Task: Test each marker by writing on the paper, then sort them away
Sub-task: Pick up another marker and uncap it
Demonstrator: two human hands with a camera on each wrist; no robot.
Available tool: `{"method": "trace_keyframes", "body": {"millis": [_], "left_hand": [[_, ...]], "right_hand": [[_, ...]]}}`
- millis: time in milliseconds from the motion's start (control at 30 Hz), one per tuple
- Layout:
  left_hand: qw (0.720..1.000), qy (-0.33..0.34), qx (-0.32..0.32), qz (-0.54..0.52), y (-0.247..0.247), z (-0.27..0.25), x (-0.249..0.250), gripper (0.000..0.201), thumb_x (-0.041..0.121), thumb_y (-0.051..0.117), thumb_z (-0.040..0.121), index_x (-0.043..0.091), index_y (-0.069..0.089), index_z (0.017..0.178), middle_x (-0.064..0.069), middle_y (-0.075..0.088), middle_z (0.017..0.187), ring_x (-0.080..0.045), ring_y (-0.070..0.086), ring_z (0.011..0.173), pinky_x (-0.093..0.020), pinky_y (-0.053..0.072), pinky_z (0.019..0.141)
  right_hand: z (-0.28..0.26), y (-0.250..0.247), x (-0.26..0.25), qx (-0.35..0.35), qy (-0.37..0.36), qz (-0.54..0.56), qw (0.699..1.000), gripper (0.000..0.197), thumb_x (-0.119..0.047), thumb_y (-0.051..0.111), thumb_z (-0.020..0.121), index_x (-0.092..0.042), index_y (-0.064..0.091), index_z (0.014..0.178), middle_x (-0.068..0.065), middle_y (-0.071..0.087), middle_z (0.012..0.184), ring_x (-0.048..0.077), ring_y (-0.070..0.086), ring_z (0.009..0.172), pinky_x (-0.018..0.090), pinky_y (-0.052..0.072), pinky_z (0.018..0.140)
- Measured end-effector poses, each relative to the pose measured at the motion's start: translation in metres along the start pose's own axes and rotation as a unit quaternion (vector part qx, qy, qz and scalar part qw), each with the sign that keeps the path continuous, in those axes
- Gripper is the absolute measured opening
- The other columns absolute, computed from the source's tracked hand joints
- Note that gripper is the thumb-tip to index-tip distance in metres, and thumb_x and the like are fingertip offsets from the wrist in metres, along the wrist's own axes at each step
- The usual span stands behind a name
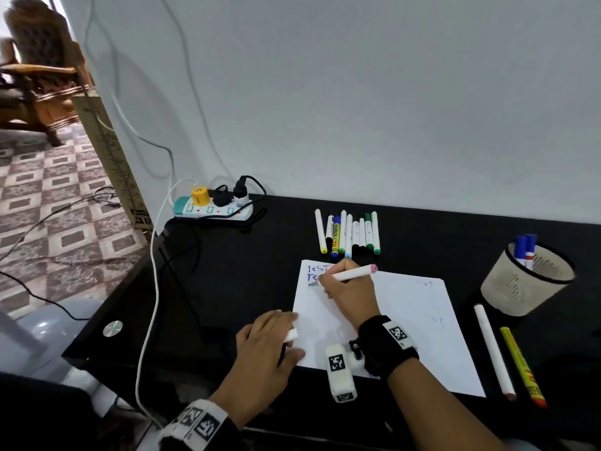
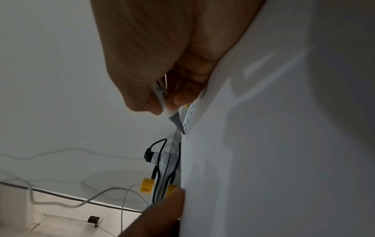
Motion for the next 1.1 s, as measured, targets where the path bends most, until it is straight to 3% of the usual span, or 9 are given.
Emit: {"method": "trace_keyframes", "body": {"millis": [200,333,433,633,767,867,1000,1100], "left_hand": [[1.000,0.001,0.003,-0.001,0.001,0.000,0.000,0.048,0.041,0.053,0.095,0.040,0.036,0.139,0.035,0.030,0.132,0.016,0.006,0.135,-0.022,0.007,0.107],[1.000,0.001,0.003,0.001,0.000,-0.001,0.002,0.047,0.040,0.054,0.095,0.038,0.038,0.139,0.038,0.026,0.129,0.018,0.005,0.131,-0.021,0.006,0.106],[1.000,0.002,0.003,0.003,0.000,-0.001,0.003,0.044,0.040,0.053,0.095,0.038,0.039,0.137,0.038,0.026,0.129,0.020,0.004,0.129,-0.020,0.006,0.105],[1.000,0.001,0.005,0.001,0.001,-0.001,0.000,0.046,0.041,0.053,0.094,0.039,0.038,0.138,0.035,0.032,0.131,0.019,0.005,0.131,-0.021,0.007,0.106],[1.000,0.003,0.009,0.006,0.002,-0.001,0.000,0.047,0.041,0.054,0.094,0.039,0.038,0.138,0.036,0.030,0.132,0.019,0.005,0.132,-0.022,0.007,0.107],[1.000,0.004,0.015,0.000,0.003,0.000,-0.002,0.048,0.040,0.055,0.094,0.038,0.039,0.138,0.032,0.036,0.135,0.019,0.007,0.131,-0.023,0.009,0.108],[1.000,0.007,0.014,0.002,0.003,-0.001,-0.002,0.048,0.041,0.055,0.094,0.040,0.037,0.139,0.032,0.033,0.135,0.018,0.007,0.131,-0.021,0.007,0.106],[1.000,0.003,0.015,-0.003,0.003,0.000,-0.003,0.048,0.041,0.055,0.094,0.040,0.037,0.138,0.032,0.036,0.131,0.017,0.009,0.133,-0.020,0.007,0.105]], "right_hand": [[0.002,0.002,0.003,-0.003,-0.018,-0.011,1.000,0.012,-0.014,0.074,0.081,-0.015,0.063,0.075,0.005,0.071,0.071,0.020,0.069,0.070,0.037,0.057,0.071],[0.002,0.003,0.005,-0.004,-0.015,-0.008,1.000,0.012,-0.009,0.072,0.078,-0.008,0.061,0.073,0.003,0.066,0.066,0.013,0.061,0.065,0.030,0.051,0.063],[0.003,0.003,0.006,-0.002,-0.017,0.010,1.000,0.011,-0.011,0.073,0.082,-0.005,0.064,0.080,0.010,0.071,0.072,0.012,0.066,0.063,0.028,0.055,0.064],[0.004,0.003,0.008,-0.004,-0.015,0.004,1.000,0.013,-0.010,0.072,0.080,-0.005,0.061,0.076,0.004,0.067,0.064,0.013,0.063,0.061,0.032,0.053,0.063],[0.003,0.003,0.007,0.000,-0.021,0.007,1.000,0.012,-0.012,0.073,0.083,-0.007,0.062,0.078,0.008,0.070,0.070,0.021,0.068,0.067,0.036,0.057,0.068],[0.003,0.003,0.008,-0.004,-0.014,0.009,1.000,0.014,-0.009,0.072,0.079,-0.008,0.060,0.074,0.005,0.067,0.065,0.015,0.063,0.062,0.035,0.054,0.064],[0.003,0.002,0.008,0.004,-0.016,0.008,1.000,0.012,-0.012,0.073,0.081,-0.008,0.062,0.077,0.007,0.070,0.070,0.021,0.067,0.067,0.036,0.056,0.068],[0.003,0.004,0.010,-0.002,-0.002,0.006,1.000,0.014,-0.010,0.072,0.078,-0.008,0.059,0.073,0.002,0.065,0.062,0.013,0.061,0.062,0.032,0.050,0.063]]}}
Point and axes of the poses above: each hand's wrist, its own z-axis towards the middle knuckle, its own y-axis out of the palm, x = y × z, the point moved 5 cm from there along z, towards the middle knuckle
